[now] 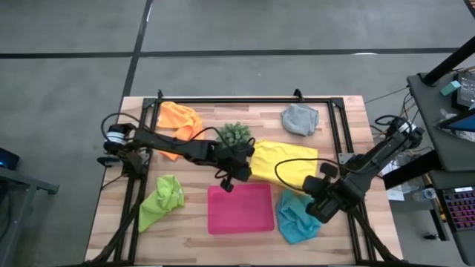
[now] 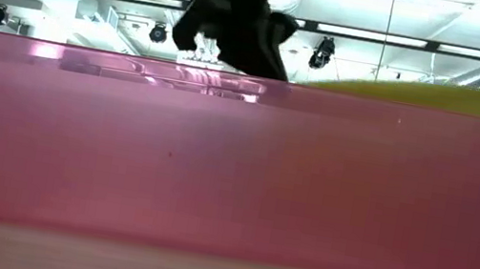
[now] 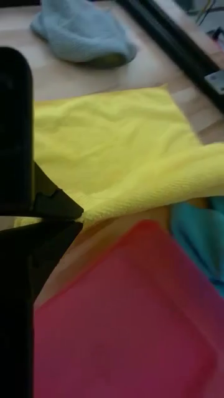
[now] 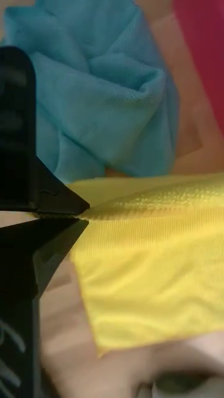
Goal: Fold microfiber towels
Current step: Fold the yellow microfiber cloth
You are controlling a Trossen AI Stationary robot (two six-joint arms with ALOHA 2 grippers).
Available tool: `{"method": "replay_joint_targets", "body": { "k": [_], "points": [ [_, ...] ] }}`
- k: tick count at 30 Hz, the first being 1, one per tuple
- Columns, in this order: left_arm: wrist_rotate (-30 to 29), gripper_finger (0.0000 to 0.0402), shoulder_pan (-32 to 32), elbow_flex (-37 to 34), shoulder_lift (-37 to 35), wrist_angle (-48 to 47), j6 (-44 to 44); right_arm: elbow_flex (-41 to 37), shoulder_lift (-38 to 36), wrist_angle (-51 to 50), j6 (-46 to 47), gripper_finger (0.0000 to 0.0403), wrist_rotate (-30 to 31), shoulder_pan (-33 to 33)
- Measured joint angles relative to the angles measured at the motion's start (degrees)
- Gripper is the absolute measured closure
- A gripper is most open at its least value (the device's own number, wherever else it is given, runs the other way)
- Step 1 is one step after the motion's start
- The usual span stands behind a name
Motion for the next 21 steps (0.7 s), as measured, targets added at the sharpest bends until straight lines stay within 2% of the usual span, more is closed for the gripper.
{"method": "replay_joint_targets", "body": {
  "k": [4, 8, 10, 15, 21],
  "points": [
    [5.0, 0.0401, -0.3, 0.0, 0.3, 1.3, -3.6, 4.1, 0.0, -5.6, 0.6, 0.0394, -0.1, 0.0],
    [5.3, 0.0401, -0.3, 0.0, 2.3, 4.8, -6.9, 5.6, 0.0, -8.0, -0.2, 0.0394, -0.1, -1.8],
    [3.5, 0.0401, -0.1, 0.0, 3.3, 6.5, -7.1, 4.6, 0.2, -8.1, -0.6, 0.0394, 0.0, -3.7],
    [-5.5, 0.0402, 0.9, 0.0, 5.1, 8.4, -6.7, -0.7, 1.1, -9.4, -2.1, 0.0394, 0.0, -9.7],
    [-6.9, 0.0402, 2.5, 0.0, 6.7, 10.3, -6.9, -6.7, 3.3, -9.4, -5.7, 0.0394, 3.5, -17.0]
  ]
}}
